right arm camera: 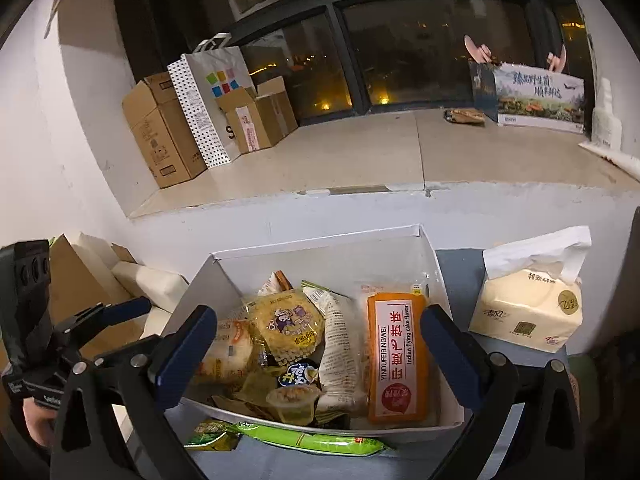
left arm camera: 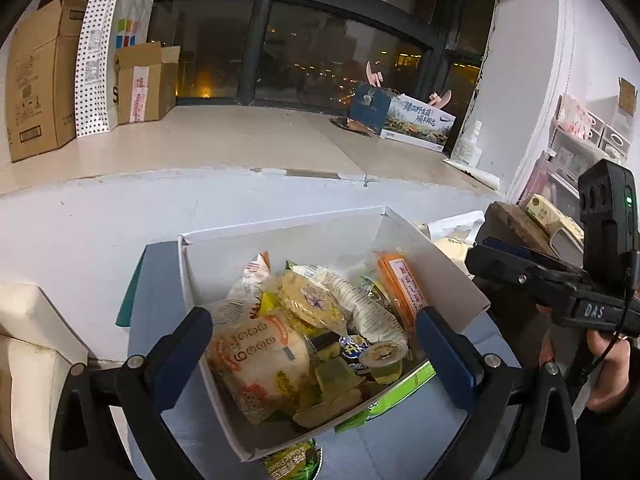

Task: Organize snacks
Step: 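Grasp the cartoon jelly cup with the left gripper while the right drops its cup in the box, then grasp the green seaweed bag leaning on the box with the right gripper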

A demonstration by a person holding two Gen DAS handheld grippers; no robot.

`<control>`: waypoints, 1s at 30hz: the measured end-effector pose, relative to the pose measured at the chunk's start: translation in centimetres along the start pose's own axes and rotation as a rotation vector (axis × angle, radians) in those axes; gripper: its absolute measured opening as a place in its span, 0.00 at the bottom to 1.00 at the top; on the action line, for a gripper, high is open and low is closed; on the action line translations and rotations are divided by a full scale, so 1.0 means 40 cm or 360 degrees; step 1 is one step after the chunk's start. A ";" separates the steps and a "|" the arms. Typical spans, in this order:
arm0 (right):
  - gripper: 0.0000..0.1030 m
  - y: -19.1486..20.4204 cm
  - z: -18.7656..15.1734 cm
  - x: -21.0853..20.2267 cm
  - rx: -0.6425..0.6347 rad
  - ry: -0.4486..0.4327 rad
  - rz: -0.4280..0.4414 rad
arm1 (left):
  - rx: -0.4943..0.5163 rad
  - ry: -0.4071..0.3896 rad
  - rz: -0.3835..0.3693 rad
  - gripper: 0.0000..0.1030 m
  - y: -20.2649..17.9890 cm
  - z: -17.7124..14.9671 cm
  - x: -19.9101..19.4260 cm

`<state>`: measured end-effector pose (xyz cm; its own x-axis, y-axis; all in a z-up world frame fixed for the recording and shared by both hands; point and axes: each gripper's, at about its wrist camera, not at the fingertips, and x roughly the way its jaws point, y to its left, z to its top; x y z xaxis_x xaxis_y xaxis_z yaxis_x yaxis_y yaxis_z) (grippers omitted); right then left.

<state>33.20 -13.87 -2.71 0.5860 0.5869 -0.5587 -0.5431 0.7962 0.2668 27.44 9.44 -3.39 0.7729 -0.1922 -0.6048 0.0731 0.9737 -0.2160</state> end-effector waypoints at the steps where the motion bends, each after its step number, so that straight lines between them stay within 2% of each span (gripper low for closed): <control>1: 1.00 0.006 -0.001 -0.005 -0.0011 -0.0005 -0.0003 | 0.0008 -0.0006 -0.0015 1.00 -0.001 -0.001 -0.008; 8: 1.00 0.081 -0.039 -0.071 -0.0159 -0.0047 0.0000 | 0.0067 -0.0077 -0.0017 1.00 -0.017 -0.038 -0.099; 12: 1.00 0.141 -0.122 -0.125 -0.0438 -0.0120 -0.0067 | 0.0087 -0.0083 -0.0033 1.00 -0.030 -0.099 -0.147; 16: 1.00 0.171 -0.230 -0.152 -0.0641 -0.0085 -0.0078 | 0.0052 -0.0045 -0.0046 1.00 -0.046 -0.187 -0.166; 20: 1.00 0.170 -0.317 -0.148 -0.0600 -0.0006 -0.0104 | 0.0001 -0.0011 -0.0012 1.00 -0.070 -0.283 -0.168; 23: 1.00 0.153 -0.379 -0.135 -0.0473 0.0038 -0.0119 | -0.0085 0.0015 -0.0009 1.00 -0.071 -0.360 -0.164; 25: 1.00 0.132 -0.413 -0.110 -0.0327 0.0091 -0.0082 | -0.0128 0.0056 -0.0024 1.00 -0.068 -0.395 -0.152; 27: 1.00 0.119 -0.427 -0.086 -0.0240 0.0133 -0.0054 | -0.0138 0.0093 -0.0007 1.00 -0.065 -0.420 -0.142; 30: 1.00 0.117 -0.432 -0.049 -0.0240 0.0158 -0.0074 | -0.0167 0.0103 -0.0021 1.00 -0.058 -0.436 -0.141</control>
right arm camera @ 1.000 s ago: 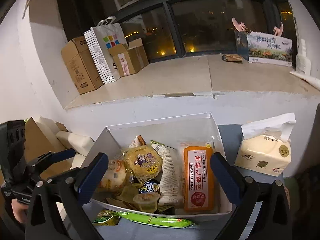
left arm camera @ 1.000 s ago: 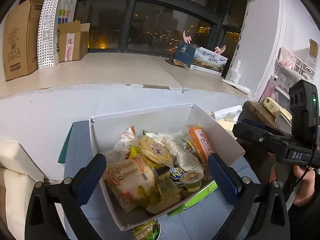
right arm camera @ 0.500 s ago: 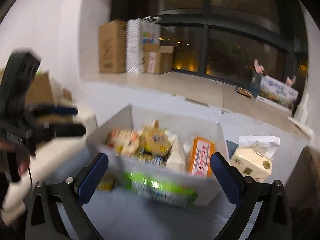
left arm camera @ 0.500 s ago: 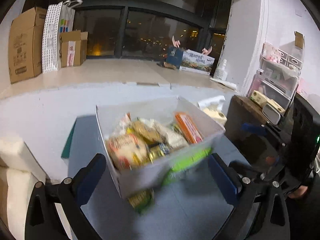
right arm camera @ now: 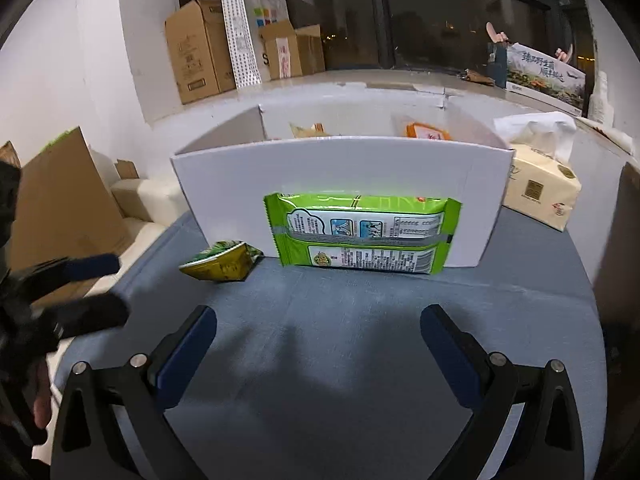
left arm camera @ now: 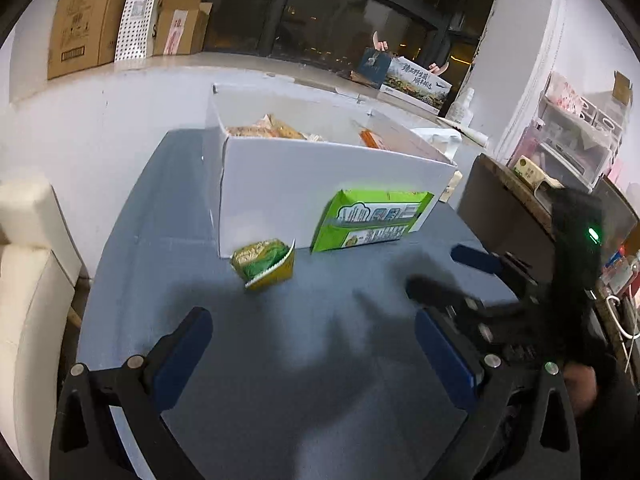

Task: Organize snacks
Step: 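Grasp the green seaweed bag leaning on the box with the right gripper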

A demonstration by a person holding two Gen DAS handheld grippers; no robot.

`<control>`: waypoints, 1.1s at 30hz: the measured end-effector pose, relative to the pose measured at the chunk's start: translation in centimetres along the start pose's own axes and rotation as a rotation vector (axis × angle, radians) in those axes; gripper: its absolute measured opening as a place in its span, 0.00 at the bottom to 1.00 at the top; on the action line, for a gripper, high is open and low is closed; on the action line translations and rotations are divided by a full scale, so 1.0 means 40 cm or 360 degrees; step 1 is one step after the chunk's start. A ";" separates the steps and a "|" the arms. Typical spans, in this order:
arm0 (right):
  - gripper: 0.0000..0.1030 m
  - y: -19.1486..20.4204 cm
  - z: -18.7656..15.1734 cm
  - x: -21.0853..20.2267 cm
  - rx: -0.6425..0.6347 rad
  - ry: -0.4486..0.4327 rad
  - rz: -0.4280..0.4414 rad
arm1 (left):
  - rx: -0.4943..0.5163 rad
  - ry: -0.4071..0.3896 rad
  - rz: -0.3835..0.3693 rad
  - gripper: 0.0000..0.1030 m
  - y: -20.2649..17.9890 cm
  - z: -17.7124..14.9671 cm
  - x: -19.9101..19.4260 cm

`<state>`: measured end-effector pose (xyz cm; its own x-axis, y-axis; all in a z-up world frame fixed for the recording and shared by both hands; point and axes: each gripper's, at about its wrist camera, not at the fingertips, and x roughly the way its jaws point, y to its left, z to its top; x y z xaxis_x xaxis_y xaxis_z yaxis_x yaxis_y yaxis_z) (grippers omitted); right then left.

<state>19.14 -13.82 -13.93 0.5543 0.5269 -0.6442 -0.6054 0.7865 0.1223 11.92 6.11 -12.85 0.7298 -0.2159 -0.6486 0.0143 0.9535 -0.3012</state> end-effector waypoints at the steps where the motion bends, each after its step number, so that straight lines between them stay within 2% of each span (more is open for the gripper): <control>1: 1.00 -0.004 0.004 0.008 0.0010 0.0001 -0.0009 | -0.0013 -0.0004 -0.0004 1.00 0.004 -0.001 -0.001; 5: 1.00 -0.066 0.069 0.045 0.0225 -0.0014 -0.0007 | -0.0040 -0.0006 -0.0007 1.00 0.017 -0.003 0.000; 10: 1.00 -0.134 0.134 0.091 0.0396 0.0008 -0.0139 | -0.0036 0.0001 -0.0001 1.00 0.023 -0.004 0.007; 14: 1.00 -0.164 0.144 0.109 0.0484 0.0015 -0.0170 | -0.0061 0.0017 -0.0014 1.00 0.033 -0.005 0.018; 16: 1.00 -0.174 0.142 0.116 0.0519 0.0024 -0.0230 | -0.0071 0.0027 -0.0010 1.00 0.037 -0.006 0.025; 26: 1.00 -0.159 0.132 0.120 0.0439 0.0073 -0.0247 | -0.0068 0.0039 -0.0017 1.00 0.034 -0.012 0.033; 28: 1.00 -0.143 0.113 0.102 0.0374 0.0098 -0.0245 | -0.0062 0.0037 -0.0016 1.00 0.030 -0.013 0.032; 31: 1.00 -0.119 0.071 0.097 0.0265 0.0227 -0.0267 | -0.0059 0.0038 -0.0019 1.00 0.027 -0.014 0.034; 33: 1.00 -0.112 0.048 0.068 0.0243 0.0183 -0.0258 | -0.0060 0.0041 -0.0021 1.00 0.024 -0.013 0.036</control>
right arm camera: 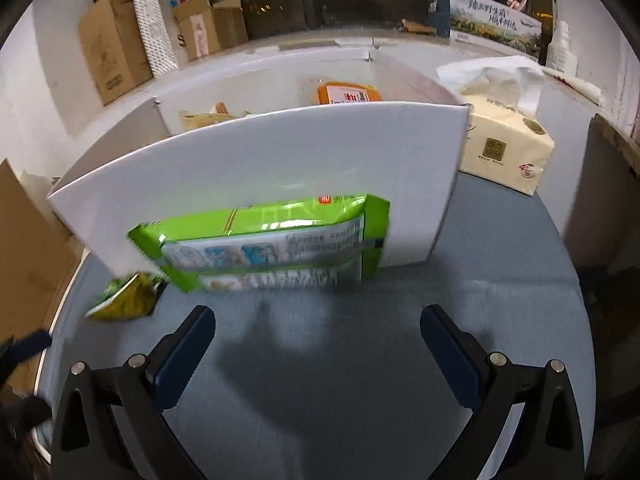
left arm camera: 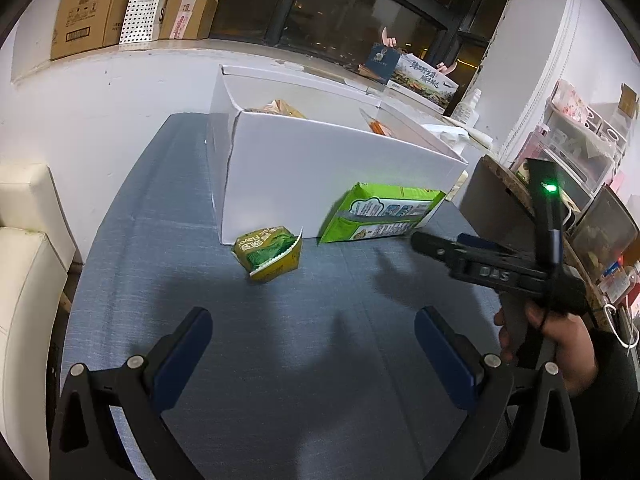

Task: Organize snacks
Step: 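Grasp the green seaweed bag leaning on the box with the right gripper, then grasp the small green-yellow snack bag with the left gripper while the right lifts the seaweed bag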

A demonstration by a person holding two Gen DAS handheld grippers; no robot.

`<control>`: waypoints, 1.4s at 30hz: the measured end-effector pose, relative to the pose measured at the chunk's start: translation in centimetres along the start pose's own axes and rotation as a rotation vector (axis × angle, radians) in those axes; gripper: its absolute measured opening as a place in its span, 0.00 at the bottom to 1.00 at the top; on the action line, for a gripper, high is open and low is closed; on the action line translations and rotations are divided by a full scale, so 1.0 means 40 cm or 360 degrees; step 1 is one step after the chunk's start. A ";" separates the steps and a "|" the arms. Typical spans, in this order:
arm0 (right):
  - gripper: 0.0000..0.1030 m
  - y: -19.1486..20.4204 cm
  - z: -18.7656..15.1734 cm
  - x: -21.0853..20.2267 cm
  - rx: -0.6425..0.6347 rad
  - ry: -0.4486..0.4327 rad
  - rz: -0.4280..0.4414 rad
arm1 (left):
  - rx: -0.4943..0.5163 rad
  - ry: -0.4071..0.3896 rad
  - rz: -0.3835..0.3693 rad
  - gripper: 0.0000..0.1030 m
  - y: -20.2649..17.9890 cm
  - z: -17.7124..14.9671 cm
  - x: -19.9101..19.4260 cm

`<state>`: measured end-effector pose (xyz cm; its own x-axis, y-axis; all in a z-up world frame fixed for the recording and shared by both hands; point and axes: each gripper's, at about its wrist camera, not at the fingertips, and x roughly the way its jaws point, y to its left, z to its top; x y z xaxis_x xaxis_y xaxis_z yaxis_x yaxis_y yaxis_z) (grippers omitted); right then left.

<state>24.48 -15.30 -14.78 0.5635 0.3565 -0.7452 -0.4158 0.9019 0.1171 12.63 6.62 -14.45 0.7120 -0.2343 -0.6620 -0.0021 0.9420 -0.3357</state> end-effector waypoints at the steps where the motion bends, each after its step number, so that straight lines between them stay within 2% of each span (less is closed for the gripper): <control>1: 1.00 -0.002 -0.004 -0.017 -0.0012 -0.0046 0.0003 | 0.0003 0.0003 -0.0002 1.00 -0.002 0.000 0.001; 3: 1.00 -0.004 0.006 -0.041 -0.0059 -0.0131 0.0047 | 0.0017 0.0006 0.0005 1.00 -0.005 0.000 0.000; 5: 1.00 0.014 0.025 -0.046 -0.0211 -0.0150 0.0050 | 0.0026 0.0000 0.0010 1.00 -0.007 0.001 -0.005; 7: 1.00 0.062 0.037 -0.053 -0.0539 -0.0197 -0.0025 | 0.0017 -0.0004 0.0016 1.00 -0.003 0.001 -0.008; 10: 1.00 0.125 0.017 -0.051 -0.0969 -0.0196 -0.0162 | -0.0004 -0.0014 0.0019 1.00 0.009 0.001 -0.013; 11: 1.00 0.135 0.016 -0.045 -0.1038 -0.0188 -0.0156 | -0.0007 -0.0012 0.0026 1.00 0.014 0.002 -0.012; 14: 1.00 0.157 -0.017 -0.035 -0.1280 -0.0037 -0.0001 | -0.0010 -0.0002 0.0032 1.00 0.020 0.002 -0.007; 17: 1.00 0.172 -0.054 -0.002 -0.1514 0.0109 0.0042 | -0.0014 0.0010 0.0034 1.00 0.022 -0.001 -0.001; 20: 1.00 0.185 -0.076 0.022 -0.1704 0.0128 0.0048 | -0.0013 0.0028 0.0035 1.00 0.025 -0.005 0.005; 22: 1.00 0.191 -0.069 0.042 -0.1804 0.0175 0.0124 | -0.0005 0.0035 0.0040 1.00 0.025 -0.008 0.006; 26: 1.00 0.195 -0.012 0.088 -0.1825 0.0258 0.0212 | -0.0007 0.0041 0.0046 1.00 0.030 -0.012 0.006; 28: 1.00 0.186 0.007 0.104 -0.1805 0.0334 0.0357 | -0.0015 0.0044 0.0052 1.00 0.034 -0.015 0.006; 30: 1.00 0.173 0.019 0.115 -0.1762 0.0374 0.0424 | -0.0025 0.0052 0.0057 1.00 0.040 -0.017 0.008; 32: 1.00 0.159 0.041 0.135 -0.1673 0.0425 0.0475 | -0.0035 0.0056 0.0062 1.00 0.046 -0.018 0.010; 35: 1.00 0.106 0.078 0.183 -0.1347 0.0659 0.0599 | -0.0035 0.0059 0.0061 1.00 0.049 -0.020 0.010; 37: 0.97 0.087 0.073 0.170 -0.1347 0.0584 0.0635 | -0.0031 0.0065 0.0066 1.00 0.048 -0.020 0.013; 40: 0.79 0.071 0.070 0.141 -0.1289 0.0534 0.0641 | -0.0036 0.0071 0.0066 1.00 0.050 -0.018 0.020; 42: 0.78 0.065 0.058 0.127 -0.1285 0.0532 0.0618 | -0.0027 0.0075 0.0071 1.00 0.048 -0.011 0.031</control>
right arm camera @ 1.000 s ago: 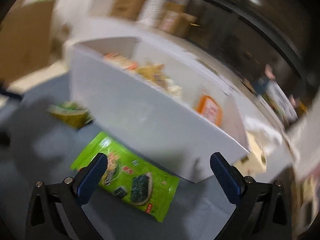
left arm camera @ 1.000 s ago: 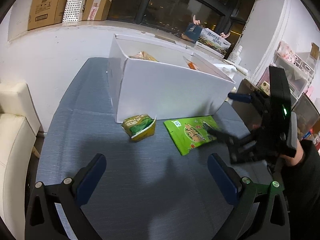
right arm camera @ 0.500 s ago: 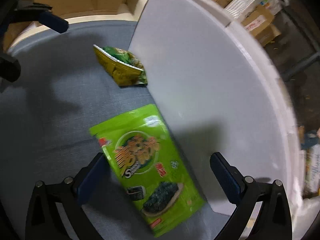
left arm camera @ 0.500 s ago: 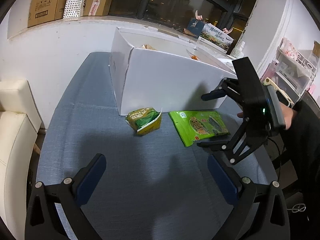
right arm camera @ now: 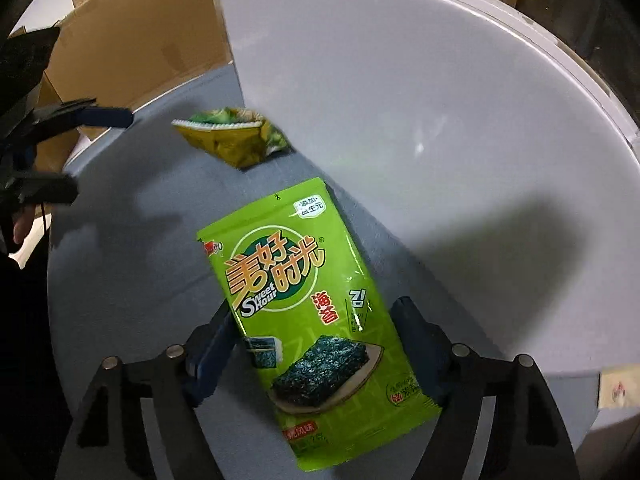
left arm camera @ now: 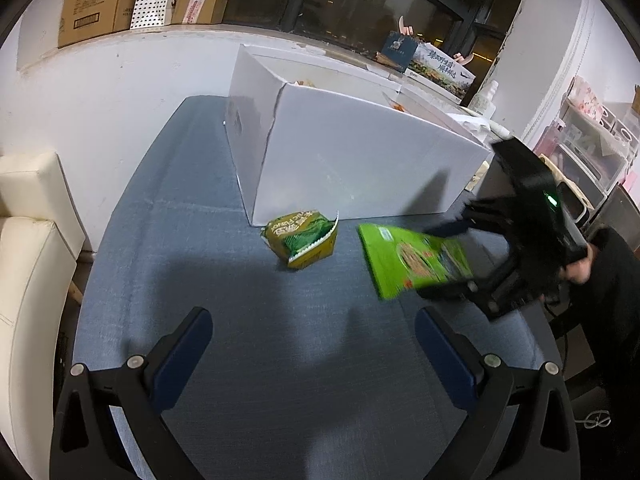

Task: Organize snacks
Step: 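Grasp the small green-yellow snack bag with the left gripper while the right lifts the seaweed bag, then lower both held bags into the white box and open both grippers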

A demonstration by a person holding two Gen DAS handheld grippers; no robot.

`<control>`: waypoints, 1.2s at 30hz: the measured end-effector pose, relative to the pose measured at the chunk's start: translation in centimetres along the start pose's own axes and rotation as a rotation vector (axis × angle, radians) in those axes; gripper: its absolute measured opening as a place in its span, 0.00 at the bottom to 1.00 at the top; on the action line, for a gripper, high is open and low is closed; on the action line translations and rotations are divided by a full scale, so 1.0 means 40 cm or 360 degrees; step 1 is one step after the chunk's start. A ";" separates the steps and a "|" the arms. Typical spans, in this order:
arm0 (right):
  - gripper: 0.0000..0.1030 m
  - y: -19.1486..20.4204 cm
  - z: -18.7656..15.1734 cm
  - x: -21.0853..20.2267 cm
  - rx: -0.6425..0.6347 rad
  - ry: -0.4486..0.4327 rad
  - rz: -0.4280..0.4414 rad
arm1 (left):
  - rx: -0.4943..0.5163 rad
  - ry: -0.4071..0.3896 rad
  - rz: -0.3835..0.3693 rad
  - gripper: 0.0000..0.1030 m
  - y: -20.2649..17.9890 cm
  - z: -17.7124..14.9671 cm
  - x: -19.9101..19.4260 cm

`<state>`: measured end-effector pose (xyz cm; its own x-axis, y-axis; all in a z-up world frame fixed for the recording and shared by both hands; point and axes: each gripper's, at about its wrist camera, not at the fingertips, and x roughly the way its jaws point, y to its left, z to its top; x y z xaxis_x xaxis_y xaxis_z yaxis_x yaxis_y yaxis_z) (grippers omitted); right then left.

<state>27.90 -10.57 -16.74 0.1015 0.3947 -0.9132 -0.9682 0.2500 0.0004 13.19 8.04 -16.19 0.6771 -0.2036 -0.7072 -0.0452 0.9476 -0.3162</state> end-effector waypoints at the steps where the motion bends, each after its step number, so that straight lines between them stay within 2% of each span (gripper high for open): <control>1: 0.77 0.010 -0.013 -0.007 0.0010 -0.0011 0.0001 | 0.0004 0.0000 0.0005 1.00 -0.003 0.007 0.006; 3: 0.76 0.026 -0.023 -0.017 0.0071 -0.0031 -0.0024 | 0.0003 -0.0002 0.0013 1.00 -0.008 0.019 0.018; 6: 0.76 0.037 -0.066 -0.053 0.0267 -0.0118 -0.0071 | 0.0006 0.0013 0.0047 1.00 -0.020 0.041 0.047; 10: 0.76 0.090 -0.166 -0.145 0.0613 -0.0328 -0.0158 | -0.0011 0.0040 0.0095 1.00 -0.040 0.086 0.114; 13: 0.76 0.109 -0.223 -0.207 0.0888 -0.0485 -0.0127 | 0.0016 0.0043 0.0197 0.97 -0.049 0.107 0.165; 14: 0.76 0.108 -0.250 -0.214 0.0945 -0.0517 -0.0116 | 0.0013 0.0051 0.0209 0.85 -0.048 0.109 0.180; 15: 0.76 0.109 -0.271 -0.233 0.1019 -0.0572 -0.0114 | 0.0009 0.0062 0.0247 0.58 -0.047 0.109 0.192; 16: 0.76 0.116 -0.283 -0.248 0.1060 -0.0615 -0.0141 | 0.0015 0.0071 0.0293 0.52 -0.044 0.108 0.199; 17: 0.76 0.133 -0.290 -0.253 0.1089 -0.0638 -0.0156 | 0.0021 0.0055 0.0292 0.51 -0.043 0.106 0.199; 22: 0.76 0.158 -0.328 -0.257 0.1180 -0.0719 -0.0056 | 0.0069 0.0062 0.0208 0.50 -0.035 0.079 0.159; 24: 0.76 0.134 -0.324 -0.249 0.1212 -0.0782 0.0020 | 0.0084 0.0023 0.0165 0.50 -0.035 0.063 0.122; 28: 0.76 0.126 -0.325 -0.243 0.1259 -0.0847 0.0042 | 0.0124 -0.0094 0.0109 0.50 -0.044 0.045 0.031; 32: 0.76 0.097 -0.301 -0.275 0.1292 -0.0918 0.0051 | 0.0156 -0.0234 0.0076 0.50 -0.075 0.086 -0.059; 36: 0.76 0.038 -0.241 -0.338 0.1319 -0.1019 -0.0003 | 0.0199 -0.0363 0.0007 0.50 -0.109 0.187 -0.121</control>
<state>22.87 -24.04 -8.30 0.4390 0.7275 -0.5273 -0.5327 0.6833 0.4994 15.61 6.72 -6.67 0.8260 -0.1519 -0.5427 0.0330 0.9744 -0.2226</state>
